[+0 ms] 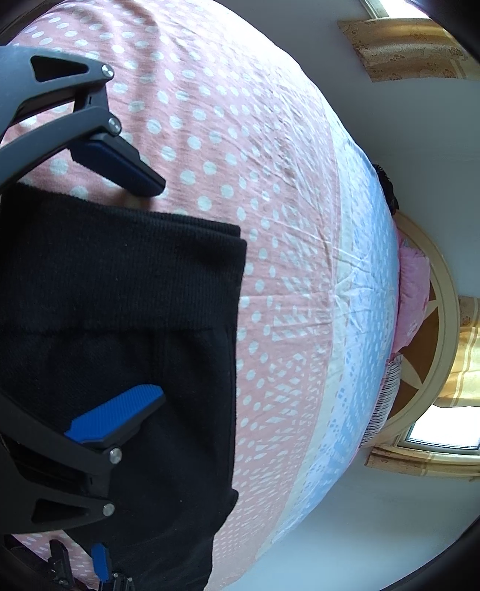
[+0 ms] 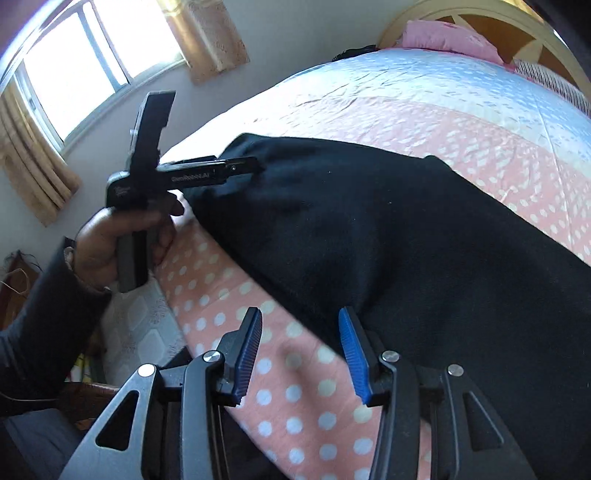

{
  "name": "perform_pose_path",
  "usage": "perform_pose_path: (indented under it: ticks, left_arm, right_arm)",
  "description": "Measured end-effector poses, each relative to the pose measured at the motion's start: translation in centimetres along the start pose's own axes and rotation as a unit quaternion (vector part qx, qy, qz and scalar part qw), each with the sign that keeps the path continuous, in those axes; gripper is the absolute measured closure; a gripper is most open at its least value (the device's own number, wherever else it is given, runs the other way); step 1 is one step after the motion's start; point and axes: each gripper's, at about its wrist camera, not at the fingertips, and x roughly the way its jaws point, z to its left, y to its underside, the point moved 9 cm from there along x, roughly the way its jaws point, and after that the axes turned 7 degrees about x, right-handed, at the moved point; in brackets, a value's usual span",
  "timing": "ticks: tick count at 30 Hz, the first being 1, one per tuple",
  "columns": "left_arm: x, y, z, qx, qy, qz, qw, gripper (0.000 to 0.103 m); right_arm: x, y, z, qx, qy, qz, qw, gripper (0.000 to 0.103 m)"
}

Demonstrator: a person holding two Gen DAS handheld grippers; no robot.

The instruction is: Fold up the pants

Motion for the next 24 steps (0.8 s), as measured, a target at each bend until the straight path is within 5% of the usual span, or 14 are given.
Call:
perform_pose_path:
  ticks: [5, 11, 16, 20, 24]
  left_arm:
    - [-2.7, -1.2, 0.1, -0.007, -0.062, -0.042, 0.9972, 0.000]
    - [-5.2, -2.9, -6.9, 0.044, -0.001, -0.069, 0.9967, 0.000]
    - [-3.9, -1.8, -12.5, 0.074, 0.044, -0.044, 0.9953, 0.000]
    - [-3.1, -1.3, -14.6, 0.088, 0.043, -0.038, 0.9945, 0.000]
    - [-2.3, -1.4, -14.5, 0.075, 0.028, -0.039, 0.9960, 0.000]
  right_arm:
    - [-7.0, -0.7, -7.3, 0.092, 0.047, -0.093, 0.990, 0.057]
    - [-17.7, 2.6, -18.7, 0.198, 0.149, -0.184, 0.951, 0.055]
    - [-26.4, 8.4, -27.0, 0.297, 0.216, -0.234, 0.900, 0.040]
    - [-34.1, 13.7, -33.1, 0.373, 0.288, -0.277, 0.838, 0.039]
    - [-38.3, 17.7, -37.2, 0.432, 0.297, -0.299, 0.797, 0.039]
